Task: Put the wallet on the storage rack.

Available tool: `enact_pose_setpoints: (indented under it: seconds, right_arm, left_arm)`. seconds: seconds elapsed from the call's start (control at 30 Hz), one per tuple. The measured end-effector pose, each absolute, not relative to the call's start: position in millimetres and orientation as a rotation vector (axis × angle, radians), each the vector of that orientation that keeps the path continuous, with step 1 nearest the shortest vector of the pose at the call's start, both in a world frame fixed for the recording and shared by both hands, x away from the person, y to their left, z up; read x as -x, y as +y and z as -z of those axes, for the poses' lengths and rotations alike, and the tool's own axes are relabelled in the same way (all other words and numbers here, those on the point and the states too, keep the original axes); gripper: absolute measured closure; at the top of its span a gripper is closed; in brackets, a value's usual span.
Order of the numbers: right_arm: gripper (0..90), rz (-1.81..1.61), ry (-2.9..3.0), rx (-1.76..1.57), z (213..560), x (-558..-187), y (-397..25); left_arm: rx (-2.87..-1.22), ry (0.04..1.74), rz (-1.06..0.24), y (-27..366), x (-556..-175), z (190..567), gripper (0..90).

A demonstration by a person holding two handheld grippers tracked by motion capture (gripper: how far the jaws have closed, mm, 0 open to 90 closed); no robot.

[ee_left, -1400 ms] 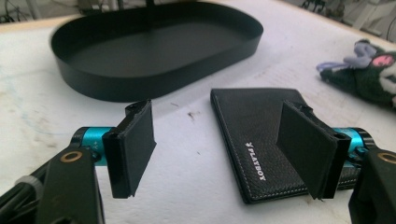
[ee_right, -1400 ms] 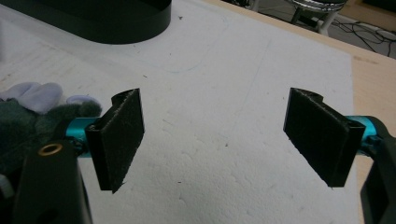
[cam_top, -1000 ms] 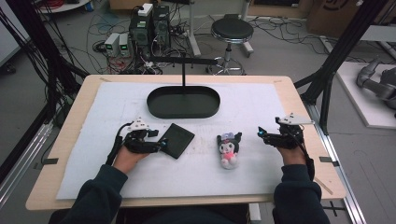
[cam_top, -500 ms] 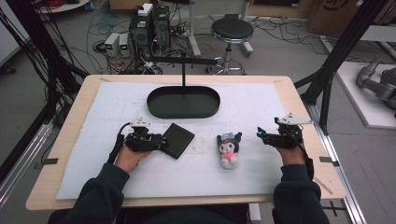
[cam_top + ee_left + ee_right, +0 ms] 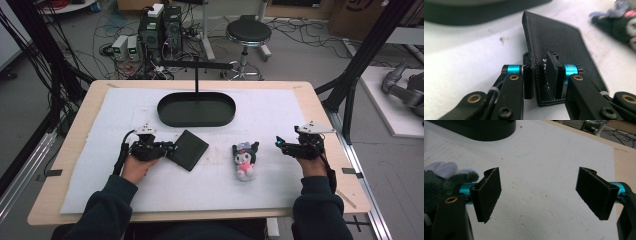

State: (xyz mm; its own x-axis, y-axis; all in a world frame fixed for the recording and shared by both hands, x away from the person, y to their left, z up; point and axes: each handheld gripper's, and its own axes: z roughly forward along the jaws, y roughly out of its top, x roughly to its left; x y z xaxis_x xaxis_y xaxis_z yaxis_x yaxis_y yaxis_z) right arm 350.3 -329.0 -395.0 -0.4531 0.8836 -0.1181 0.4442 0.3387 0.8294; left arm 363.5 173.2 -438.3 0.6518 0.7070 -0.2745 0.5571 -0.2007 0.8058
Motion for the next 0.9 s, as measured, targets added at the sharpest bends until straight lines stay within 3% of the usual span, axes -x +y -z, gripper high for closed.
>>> enact_pose_setpoints:
  seconds: [0.5,0.9]
  right_arm:
    - [20.8,-0.999,2.034,-1.167,395.2,-350.3,-330.7]
    - [20.7,-0.991,2.036,-1.177,396.0,-350.7,-330.9]
  left_arm:
    - [-1.733,0.964,-0.129,186.9,-361.0,426.4,86.1]
    - [-1.769,0.988,-0.123,184.5,-363.8,431.4,89.8]
